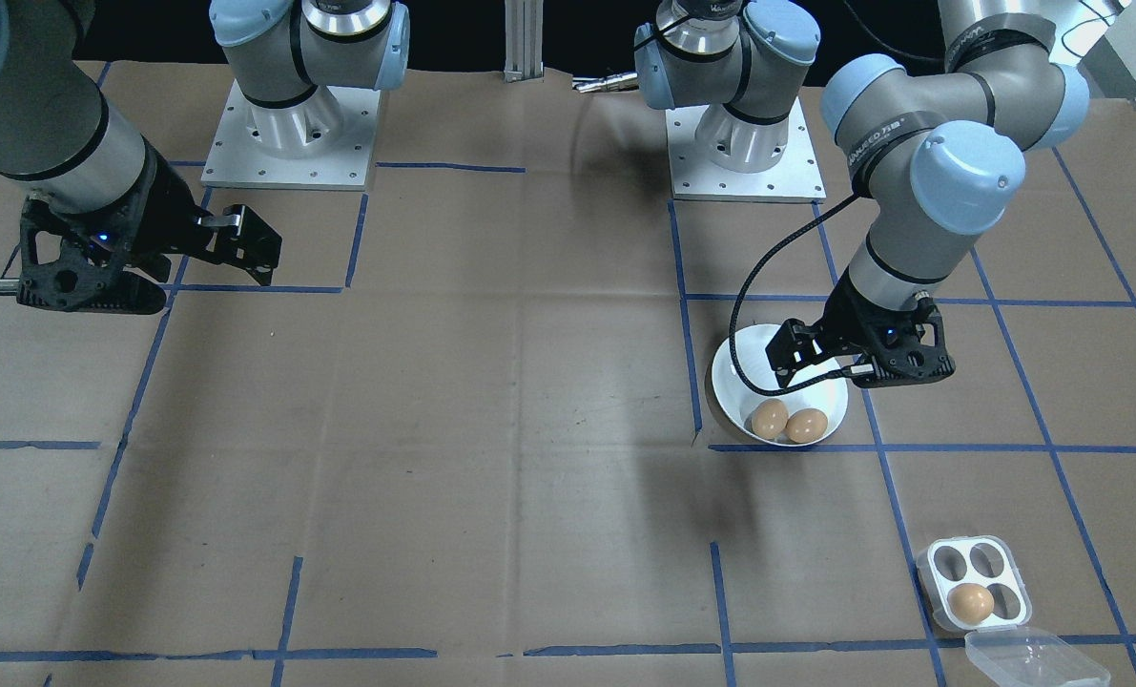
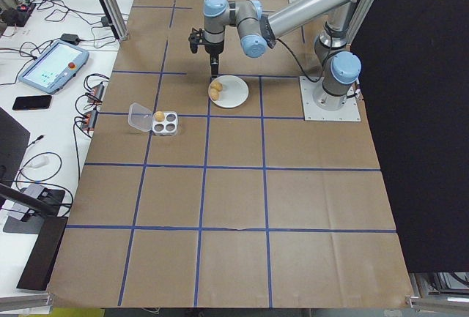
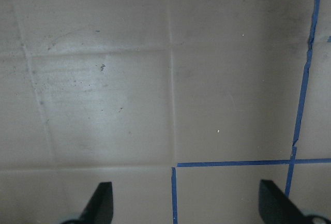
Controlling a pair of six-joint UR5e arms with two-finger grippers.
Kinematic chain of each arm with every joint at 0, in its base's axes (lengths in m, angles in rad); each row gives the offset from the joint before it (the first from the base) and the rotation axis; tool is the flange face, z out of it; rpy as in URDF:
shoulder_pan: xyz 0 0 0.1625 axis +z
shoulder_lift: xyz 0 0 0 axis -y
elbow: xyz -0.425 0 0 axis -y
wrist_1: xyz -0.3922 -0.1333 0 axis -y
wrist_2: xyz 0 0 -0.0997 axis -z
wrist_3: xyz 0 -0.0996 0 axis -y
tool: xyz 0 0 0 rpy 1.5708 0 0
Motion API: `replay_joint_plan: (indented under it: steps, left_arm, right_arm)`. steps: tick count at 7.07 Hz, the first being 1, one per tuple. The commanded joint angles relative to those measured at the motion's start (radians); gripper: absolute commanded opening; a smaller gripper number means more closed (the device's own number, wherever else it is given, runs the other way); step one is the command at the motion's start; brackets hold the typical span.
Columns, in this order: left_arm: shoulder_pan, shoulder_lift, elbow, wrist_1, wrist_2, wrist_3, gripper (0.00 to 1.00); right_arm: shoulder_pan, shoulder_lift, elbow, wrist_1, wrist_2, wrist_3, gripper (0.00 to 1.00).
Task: Place egg on plate
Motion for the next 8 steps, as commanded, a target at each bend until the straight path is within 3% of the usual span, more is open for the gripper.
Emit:
replay_joint_plan:
  steps: [1, 4, 7, 8]
  left_arm:
    - [0.019, -0.02, 0.138, -0.148, -0.001, -0.001, 1.0]
    - [0.071, -0.212, 0.437, -0.291, 0.0, 0.039, 1.0]
    - [0.129, -0.437, 0.701, -0.302, -0.001, 0.158, 1.0]
    - [0.16, -0.485, 0.744, -0.301, -0.004, 0.193, 1.0]
  right_arm:
    - [0.0, 0.0, 0.0, 0.0, 0.0, 0.0, 1.0]
    - [0.0, 0.0, 0.0, 0.0, 0.0, 0.0, 1.0]
    - [0.0, 0.0, 0.0, 0.0, 0.0, 0.0, 1.0]
    - [0.0, 0.0, 0.0, 0.0, 0.0, 0.0, 1.0]
